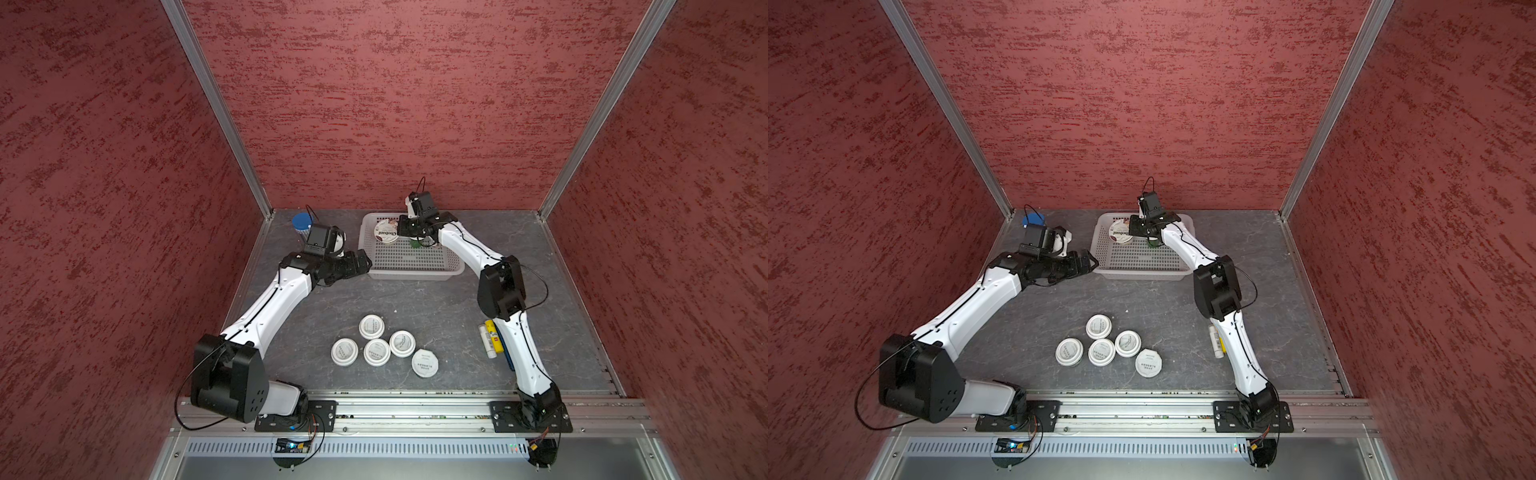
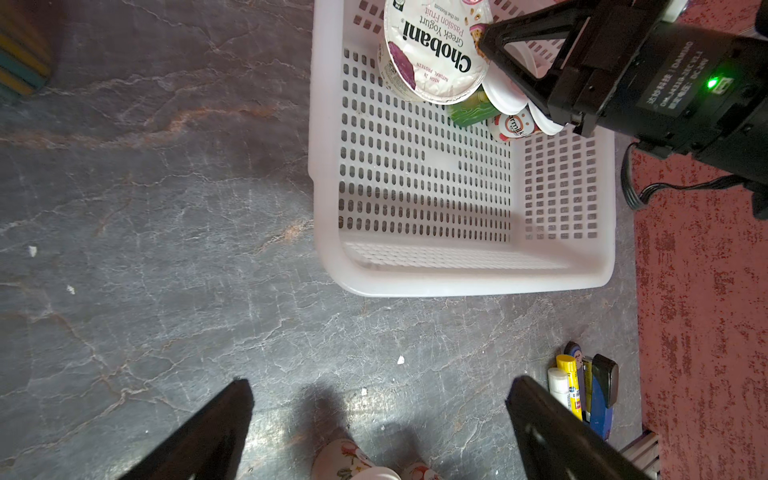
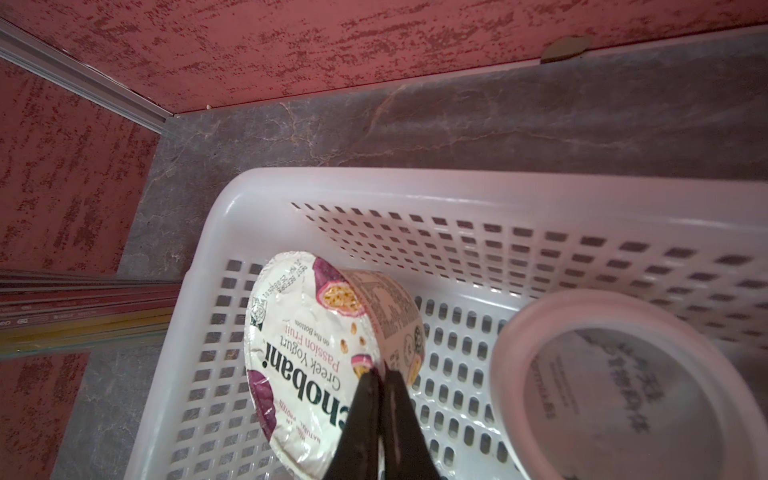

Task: Put the yogurt in the basket
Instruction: Place the yogurt in the basket.

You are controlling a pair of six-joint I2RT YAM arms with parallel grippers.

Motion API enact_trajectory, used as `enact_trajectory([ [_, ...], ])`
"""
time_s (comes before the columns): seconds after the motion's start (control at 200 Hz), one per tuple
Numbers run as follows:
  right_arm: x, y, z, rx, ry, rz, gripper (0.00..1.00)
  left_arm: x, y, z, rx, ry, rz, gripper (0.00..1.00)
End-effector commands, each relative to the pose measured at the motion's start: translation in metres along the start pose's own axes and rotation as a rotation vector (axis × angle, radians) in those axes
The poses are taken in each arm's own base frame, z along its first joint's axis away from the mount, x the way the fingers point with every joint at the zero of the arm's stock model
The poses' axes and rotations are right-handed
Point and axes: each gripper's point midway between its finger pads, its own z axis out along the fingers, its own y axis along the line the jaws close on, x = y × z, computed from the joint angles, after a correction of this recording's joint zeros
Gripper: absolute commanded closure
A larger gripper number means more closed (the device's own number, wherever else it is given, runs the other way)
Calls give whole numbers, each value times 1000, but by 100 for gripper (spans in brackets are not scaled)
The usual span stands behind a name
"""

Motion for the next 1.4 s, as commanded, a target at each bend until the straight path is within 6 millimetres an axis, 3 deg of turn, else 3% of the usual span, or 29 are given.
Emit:
enact_trajectory([
  [0.0,2,-6,4,44,-4,-27,95,3,6,5,-7,10,-13,0],
  [0.947,9,-24,3,133,10,-74,87,2,6,6,-8,8,-12,0],
  [1.397,0,-20,-9,146,4,-109,70,1,6,6,-6,6,-13,0],
])
